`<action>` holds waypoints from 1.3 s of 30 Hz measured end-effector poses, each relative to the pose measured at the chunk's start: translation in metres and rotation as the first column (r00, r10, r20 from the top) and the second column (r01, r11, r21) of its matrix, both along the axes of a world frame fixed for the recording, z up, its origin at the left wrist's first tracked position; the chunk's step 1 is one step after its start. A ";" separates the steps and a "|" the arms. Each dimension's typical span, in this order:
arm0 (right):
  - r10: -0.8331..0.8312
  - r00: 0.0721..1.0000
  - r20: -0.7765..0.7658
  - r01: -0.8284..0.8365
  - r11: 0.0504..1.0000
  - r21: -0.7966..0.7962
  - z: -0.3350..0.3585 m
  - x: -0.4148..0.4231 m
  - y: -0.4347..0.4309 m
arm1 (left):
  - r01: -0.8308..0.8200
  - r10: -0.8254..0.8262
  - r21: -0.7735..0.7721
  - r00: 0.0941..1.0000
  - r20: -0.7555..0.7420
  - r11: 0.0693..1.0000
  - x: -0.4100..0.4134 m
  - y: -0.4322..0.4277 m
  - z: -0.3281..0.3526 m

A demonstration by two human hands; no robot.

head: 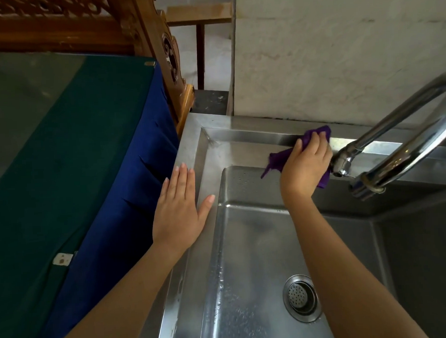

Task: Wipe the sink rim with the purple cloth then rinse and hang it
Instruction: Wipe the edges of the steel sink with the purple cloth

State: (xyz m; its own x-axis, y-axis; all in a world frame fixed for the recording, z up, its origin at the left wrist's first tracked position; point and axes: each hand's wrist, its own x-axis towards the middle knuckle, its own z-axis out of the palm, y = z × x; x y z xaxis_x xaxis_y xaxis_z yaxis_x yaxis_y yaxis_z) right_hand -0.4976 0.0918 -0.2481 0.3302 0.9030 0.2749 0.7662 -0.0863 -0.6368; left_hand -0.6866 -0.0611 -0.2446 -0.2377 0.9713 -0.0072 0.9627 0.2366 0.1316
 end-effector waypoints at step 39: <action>0.795 0.584 0.163 -0.763 0.606 -0.227 0.005 -0.090 0.020 | 0.014 -0.015 -0.008 1.000 -0.028 1.000 -0.002 0.000 0.004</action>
